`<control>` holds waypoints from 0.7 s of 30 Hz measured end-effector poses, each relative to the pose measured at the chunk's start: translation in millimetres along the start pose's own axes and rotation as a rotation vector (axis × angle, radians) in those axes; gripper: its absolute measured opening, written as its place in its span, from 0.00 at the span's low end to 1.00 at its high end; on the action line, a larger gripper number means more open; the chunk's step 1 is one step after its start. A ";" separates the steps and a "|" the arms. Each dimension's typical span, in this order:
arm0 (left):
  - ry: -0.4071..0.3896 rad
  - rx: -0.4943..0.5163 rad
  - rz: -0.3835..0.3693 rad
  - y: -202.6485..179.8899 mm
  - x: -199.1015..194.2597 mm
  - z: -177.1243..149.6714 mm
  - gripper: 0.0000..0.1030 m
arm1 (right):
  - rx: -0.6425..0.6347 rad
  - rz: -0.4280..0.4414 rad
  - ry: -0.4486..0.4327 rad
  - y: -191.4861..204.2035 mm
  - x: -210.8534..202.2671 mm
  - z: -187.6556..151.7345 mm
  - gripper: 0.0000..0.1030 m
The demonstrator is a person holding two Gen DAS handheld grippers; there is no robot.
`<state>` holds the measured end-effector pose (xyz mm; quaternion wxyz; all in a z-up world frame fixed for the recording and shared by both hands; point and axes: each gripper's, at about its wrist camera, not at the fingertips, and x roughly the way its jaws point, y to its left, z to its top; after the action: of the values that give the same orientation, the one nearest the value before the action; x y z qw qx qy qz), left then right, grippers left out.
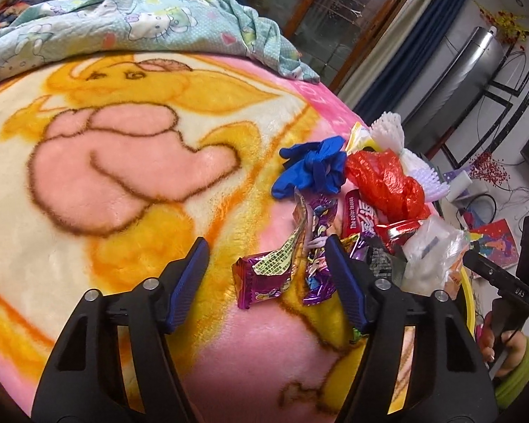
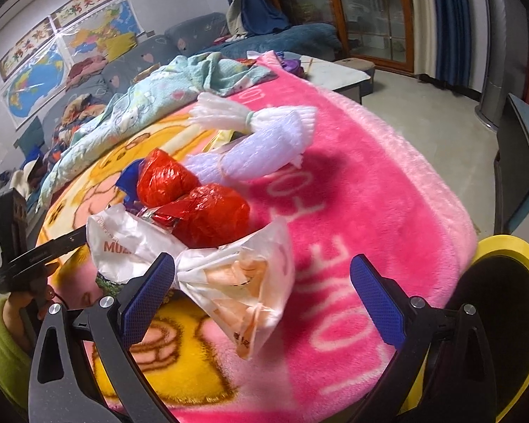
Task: Collect trash
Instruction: 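Grasp the purple candy wrapper with the left tool while the right tool grasps the clear plastic bag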
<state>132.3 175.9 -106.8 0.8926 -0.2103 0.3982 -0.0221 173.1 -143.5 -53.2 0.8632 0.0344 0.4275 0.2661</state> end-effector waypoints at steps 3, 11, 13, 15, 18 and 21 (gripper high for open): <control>0.007 0.001 0.008 0.0 1.4 -3.3 0.52 | 0.003 0.015 0.025 -2.1 5.2 -2.2 0.76; 0.017 0.046 0.001 -9.9 -2.0 -7.7 0.26 | -0.016 0.052 0.036 1.9 4.1 -4.8 0.49; 0.019 0.073 0.013 -15.7 -2.3 -10.6 0.26 | -0.027 0.049 0.035 3.4 2.5 -6.1 0.46; 0.015 0.084 0.030 -19.0 -3.7 -12.4 0.24 | -0.031 0.047 0.036 3.4 1.2 -5.7 0.45; -0.003 0.076 0.044 -19.0 -9.8 -13.4 0.23 | -0.043 0.040 0.033 3.7 -2.6 -5.9 0.43; -0.024 0.063 0.051 -17.1 -17.8 -13.5 0.23 | -0.047 0.039 0.025 2.9 -8.5 -6.6 0.40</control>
<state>112.6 159.2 -95.6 0.9037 -0.1722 0.3918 -0.0091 162.7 -146.2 -50.5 0.8530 0.0190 0.4314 0.2932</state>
